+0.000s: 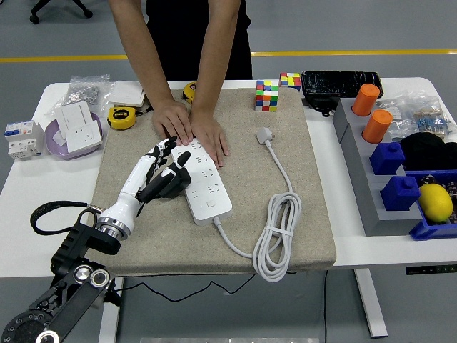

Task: Pick up the plug,place it near the board,insert it into the board,press the button

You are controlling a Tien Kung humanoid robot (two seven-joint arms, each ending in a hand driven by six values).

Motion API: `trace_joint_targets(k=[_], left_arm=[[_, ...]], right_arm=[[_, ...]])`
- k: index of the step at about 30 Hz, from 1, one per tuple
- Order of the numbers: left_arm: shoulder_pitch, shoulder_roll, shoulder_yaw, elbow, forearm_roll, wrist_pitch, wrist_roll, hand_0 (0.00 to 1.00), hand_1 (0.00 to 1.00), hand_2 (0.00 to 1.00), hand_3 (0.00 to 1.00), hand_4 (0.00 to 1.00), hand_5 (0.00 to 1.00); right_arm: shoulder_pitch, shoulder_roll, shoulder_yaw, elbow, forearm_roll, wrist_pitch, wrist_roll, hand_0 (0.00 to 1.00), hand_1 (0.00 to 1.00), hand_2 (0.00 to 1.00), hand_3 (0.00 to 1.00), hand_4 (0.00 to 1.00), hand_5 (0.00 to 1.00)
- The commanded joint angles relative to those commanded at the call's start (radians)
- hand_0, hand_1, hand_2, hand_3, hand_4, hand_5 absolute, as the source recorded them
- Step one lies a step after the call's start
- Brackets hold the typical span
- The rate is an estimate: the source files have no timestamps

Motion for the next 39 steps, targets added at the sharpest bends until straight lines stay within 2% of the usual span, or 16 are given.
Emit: trace_joint_targets(k=[3, 7, 17, 21, 25, 34, 39], left_arm=[[0.016, 0.005, 0.003, -0.003, 0.019, -0.017, 0.015, 0.998, 0.998, 0.998, 0.998, 0.998, 0.998], [0.034, 0.011, -0.002, -0.010, 0.048, -0.018, 0.019, 0.998, 0.998, 0.998, 0.998, 0.998, 0.998], [0.065, 0.017, -0.039, -0.032, 0.174, 0.018, 0.018, 0.998, 0.998, 0.998, 0.998, 0.998, 0.998], [0.078, 0.028, -0.048, -0.046, 0.203, -0.005, 0.044, 0.998, 0.998, 0.998, 0.998, 0.998, 0.998], [0.084, 0.038, -0.047, -0.048, 0.243, -0.046, 0.078, 0.998, 0.998, 0.998, 0.998, 0.998, 0.998], [0.078, 0.041, -0.012, -0.037, 0.252, -0.058, 0.087, 0.998, 0.998, 0.998, 0.998, 0.998, 0.998], [0.059, 0.038, 0.015, -0.018, 0.254, -0.061, 0.090, 0.998, 0.998, 0.998, 0.998, 0.998, 0.998]], right_arm=[[-0.001, -0.001, 0.005, 0.000, -0.004, 0.000, 0.000, 0.877, 0.747, 0.735, 0.765, 0.998, 0.842], [-0.001, -0.001, 0.007, 0.000, -0.005, 0.000, 0.000, 0.875, 0.747, 0.736, 0.765, 0.998, 0.843], [0.001, -0.001, 0.001, 0.000, 0.001, 0.000, 0.002, 0.874, 0.746, 0.736, 0.765, 0.998, 0.844], [0.002, -0.002, 0.001, 0.000, 0.003, -0.001, 0.003, 0.874, 0.746, 0.736, 0.765, 0.998, 0.842], [-0.001, -0.003, 0.010, 0.000, -0.008, 0.000, -0.001, 0.874, 0.745, 0.736, 0.765, 0.998, 0.843], [0.000, -0.003, -0.005, 0.000, 0.001, 0.000, 0.002, 0.875, 0.745, 0.736, 0.765, 0.998, 0.843], [-0.002, -0.003, -0.001, 0.000, -0.005, 0.000, -0.001, 0.875, 0.746, 0.736, 0.766, 0.998, 0.842]])
